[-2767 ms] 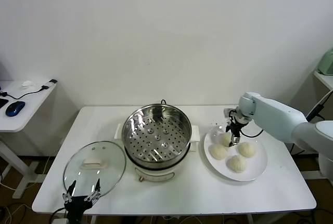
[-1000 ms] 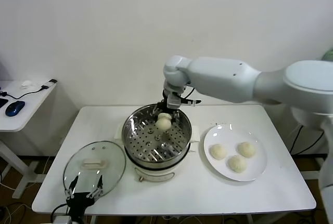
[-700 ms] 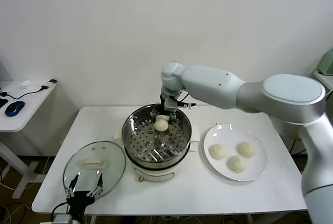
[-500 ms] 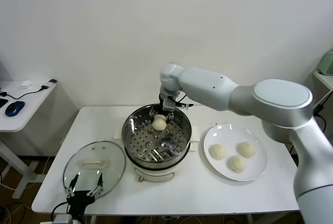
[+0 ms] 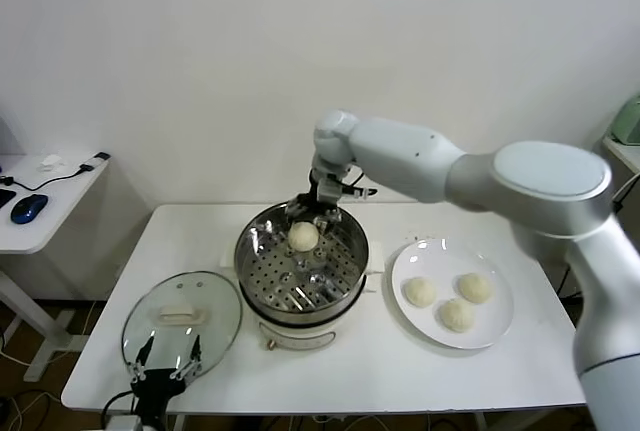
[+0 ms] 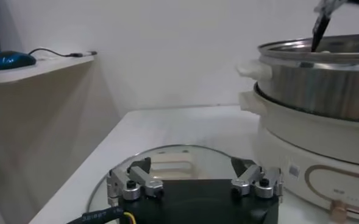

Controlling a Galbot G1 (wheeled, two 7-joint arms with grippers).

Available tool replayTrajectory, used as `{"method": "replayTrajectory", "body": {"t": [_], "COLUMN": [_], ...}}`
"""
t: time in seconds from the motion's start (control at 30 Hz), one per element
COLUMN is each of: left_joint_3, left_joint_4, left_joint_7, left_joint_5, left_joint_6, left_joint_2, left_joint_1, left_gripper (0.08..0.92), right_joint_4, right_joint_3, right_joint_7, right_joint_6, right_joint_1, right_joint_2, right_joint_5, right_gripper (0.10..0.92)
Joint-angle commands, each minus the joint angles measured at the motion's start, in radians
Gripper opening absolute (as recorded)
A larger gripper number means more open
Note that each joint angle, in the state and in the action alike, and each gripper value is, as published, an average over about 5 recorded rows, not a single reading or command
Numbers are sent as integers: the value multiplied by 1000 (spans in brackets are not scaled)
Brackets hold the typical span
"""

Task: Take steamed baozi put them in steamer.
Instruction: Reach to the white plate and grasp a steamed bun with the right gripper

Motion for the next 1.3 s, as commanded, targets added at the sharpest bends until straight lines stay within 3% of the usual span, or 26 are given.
{"method": "replayTrajectory", "body": {"t": [0.03,0.13,0.37,0.6,0.8,1.3], "left_joint_3": [1,3,3,1,-4,-5], "left_joint_4": [-2,-3,4,8,7,18], "left_joint_7": [1,2,-2,-2,-1,-5], "left_joint_5": [4,6,2,-1,-1,0], "left_joint_6": [-1,-4,-14,-12,-8,-18], "left_joint_2": [0,0,4,1,1,-3], "left_joint_1": [1,2,-1,-8,-9,2], "left_gripper": [823,823,823,823,823,823], "right_joint_4": [150,212,394,592,539,261], "right_joint_3": [-206,-316,-534,-503,-378,-122], "right_joint_7": [-101,-125,-79,91,141,202], "right_joint_6": [-116,-284,-614,-933,-1006,-1020], "right_joint_1": [257,355,421,246,71,-267], "right_joint_2": [-157,-295,-580,-695,-641,-485], "right_joint_5": [432,527,505,564,569,461], "right_gripper": [823,823,823,823,823,823]}}
